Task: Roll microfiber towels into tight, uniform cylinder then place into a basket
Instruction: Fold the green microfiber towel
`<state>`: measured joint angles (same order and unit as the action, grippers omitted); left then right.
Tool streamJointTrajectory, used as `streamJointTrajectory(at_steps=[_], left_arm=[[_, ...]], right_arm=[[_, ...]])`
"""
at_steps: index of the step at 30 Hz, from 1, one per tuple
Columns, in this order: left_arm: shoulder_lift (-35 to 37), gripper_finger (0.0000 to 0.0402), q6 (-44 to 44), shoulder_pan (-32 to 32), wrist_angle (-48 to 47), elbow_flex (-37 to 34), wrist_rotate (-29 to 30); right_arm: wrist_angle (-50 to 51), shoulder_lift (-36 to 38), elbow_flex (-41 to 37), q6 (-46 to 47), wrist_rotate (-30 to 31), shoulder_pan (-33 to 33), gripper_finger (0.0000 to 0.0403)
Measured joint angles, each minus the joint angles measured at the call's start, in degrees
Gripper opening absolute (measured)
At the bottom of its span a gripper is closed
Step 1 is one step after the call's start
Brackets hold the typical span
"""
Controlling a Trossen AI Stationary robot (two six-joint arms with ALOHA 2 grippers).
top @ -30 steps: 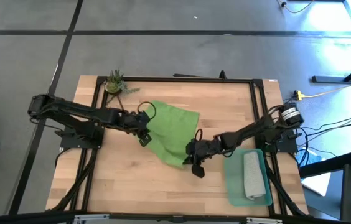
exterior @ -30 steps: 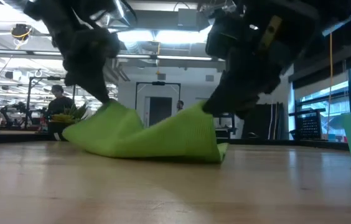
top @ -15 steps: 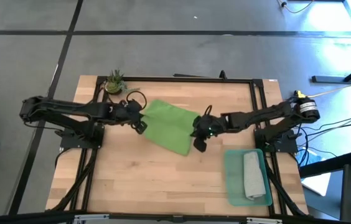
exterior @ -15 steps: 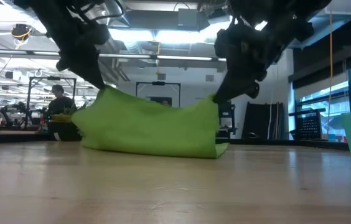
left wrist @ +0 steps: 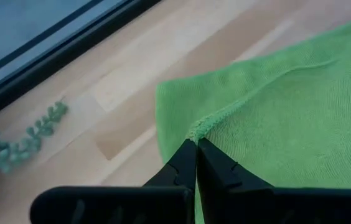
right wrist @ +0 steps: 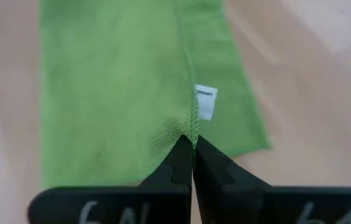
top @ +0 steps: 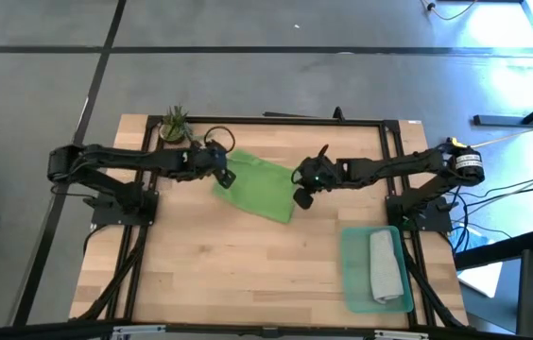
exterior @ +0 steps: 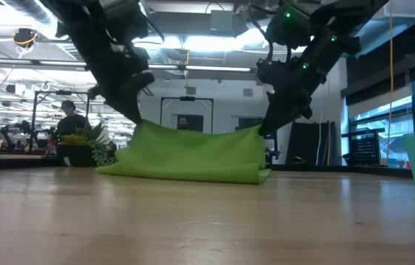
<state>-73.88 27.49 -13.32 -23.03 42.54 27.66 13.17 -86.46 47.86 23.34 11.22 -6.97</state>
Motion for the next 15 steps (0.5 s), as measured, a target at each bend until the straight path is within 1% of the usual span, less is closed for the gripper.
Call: streamJointTrajectory(at_steps=[2, 7, 9, 12, 15], left_arm=[[-1.82, 0.0000, -0.47, -1.12, 1.52, 0.00, 0.03], [-5.27, 0.0000, -1.14, -3.59, 4.71, 0.00, 0.50], [-6.36, 0.0000, -1.20, -4.38, 6.04, 0.00, 0.45], [-7.26, 0.0000, -1.22, -5.38, 6.08, 0.00, 0.46], [-7.59, 0.0000, -1.21, -5.86, 5.99, 0.00, 0.40]], right_arm=[[0.58, 0.00, 0.00, -1.08, 1.04, -1.02, 0.0004], [2.18, 0.00, 0.00, -1.64, 0.95, -2.71, 0.0004], [2.23, 0.00, 0.00, -3.18, 0.94, -2.76, 0.0004], [2.01, 0.00, 0.00, -4.14, -0.46, -3.01, 0.0005], [2.00, 0.00, 0.00, -4.31, -1.60, -3.17, 0.0019]])
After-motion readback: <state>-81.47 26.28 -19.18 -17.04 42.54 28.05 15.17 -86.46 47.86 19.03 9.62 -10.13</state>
